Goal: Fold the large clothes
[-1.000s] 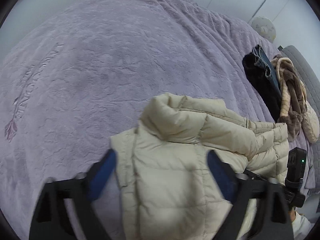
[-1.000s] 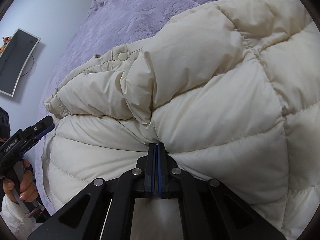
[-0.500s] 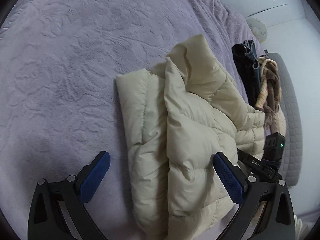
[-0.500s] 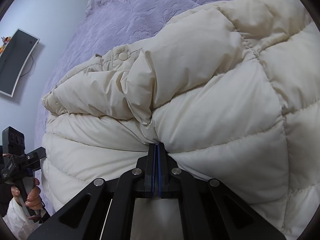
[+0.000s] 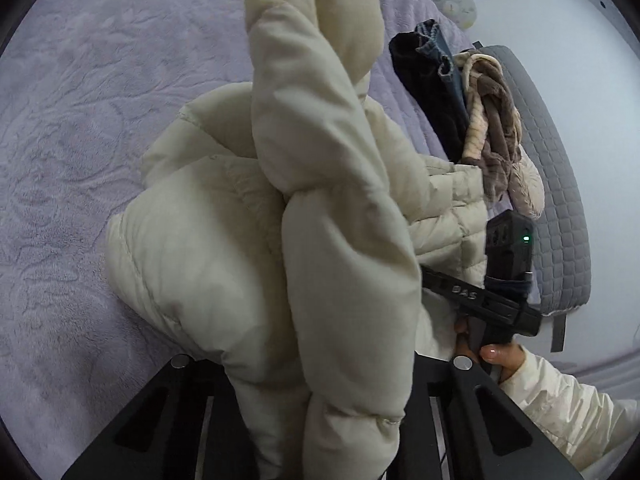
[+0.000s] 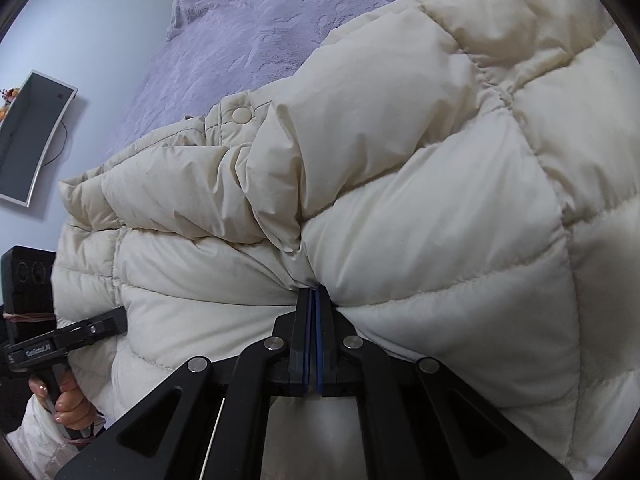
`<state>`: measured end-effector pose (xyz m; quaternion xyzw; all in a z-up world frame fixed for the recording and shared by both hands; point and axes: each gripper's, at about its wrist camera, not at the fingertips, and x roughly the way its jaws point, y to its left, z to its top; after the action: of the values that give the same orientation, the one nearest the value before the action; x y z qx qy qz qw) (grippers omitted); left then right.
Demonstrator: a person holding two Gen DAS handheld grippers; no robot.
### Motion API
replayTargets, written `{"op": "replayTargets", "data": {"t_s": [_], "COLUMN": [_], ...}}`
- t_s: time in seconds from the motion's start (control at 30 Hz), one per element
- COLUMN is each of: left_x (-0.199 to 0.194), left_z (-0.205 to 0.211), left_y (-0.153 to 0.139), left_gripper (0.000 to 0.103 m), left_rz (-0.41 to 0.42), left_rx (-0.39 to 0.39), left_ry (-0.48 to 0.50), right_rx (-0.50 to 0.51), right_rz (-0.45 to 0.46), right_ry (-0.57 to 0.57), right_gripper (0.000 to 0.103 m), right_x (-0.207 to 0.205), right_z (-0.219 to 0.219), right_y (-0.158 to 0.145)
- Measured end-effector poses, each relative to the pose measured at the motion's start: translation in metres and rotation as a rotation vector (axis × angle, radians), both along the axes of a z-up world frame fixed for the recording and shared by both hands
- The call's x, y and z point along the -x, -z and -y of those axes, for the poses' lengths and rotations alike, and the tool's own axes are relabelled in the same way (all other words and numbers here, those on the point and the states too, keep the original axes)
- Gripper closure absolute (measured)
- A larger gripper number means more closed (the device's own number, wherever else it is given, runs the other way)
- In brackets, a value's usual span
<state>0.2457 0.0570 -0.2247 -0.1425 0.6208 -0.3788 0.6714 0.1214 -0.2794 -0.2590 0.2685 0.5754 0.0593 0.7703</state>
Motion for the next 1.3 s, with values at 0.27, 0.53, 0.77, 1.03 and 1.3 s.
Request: {"op": "replayTargets", "data": {"t_s": [0.27, 0.53, 0.77, 1.03, 1.3], "left_x": [0.030, 0.059, 0.070, 0.073, 0.079], "left_z": [0.068, 0.133, 0.141, 0.143, 0.176], "left_y": [-0.078, -0.094, -0.096, -0.089, -0.091], "left_gripper": [0.083, 0.083, 0.083, 0.083, 0.083], "left_rz": [0.056, 0.109, 0.141, 0.138, 0.151], "left_rx": [0.038, -0.086, -0.181, -0.231, -0.309], "left_ry": [0.056, 0.030, 0.012, 0.009, 0.062], "right_rx": [-0.055, -0.265, -0.355, -0.020, -0.133], "right_rz": [-0.001, 0.005, -0.054, 0.096, -0.014], "right_ry": [-0.019, 0.036, 0.034, 0.149, 0.198], "right_gripper": [0.103, 0.103, 0.100, 0.013, 0.088], "right_x": [-0.009, -0.009, -0.014, 0.062, 0.099], "right_z": [-0.006, 0.023, 0.056, 0.154, 0.177], "right_y": [0.003, 0.019, -0.012, -0.114, -0.023]}}
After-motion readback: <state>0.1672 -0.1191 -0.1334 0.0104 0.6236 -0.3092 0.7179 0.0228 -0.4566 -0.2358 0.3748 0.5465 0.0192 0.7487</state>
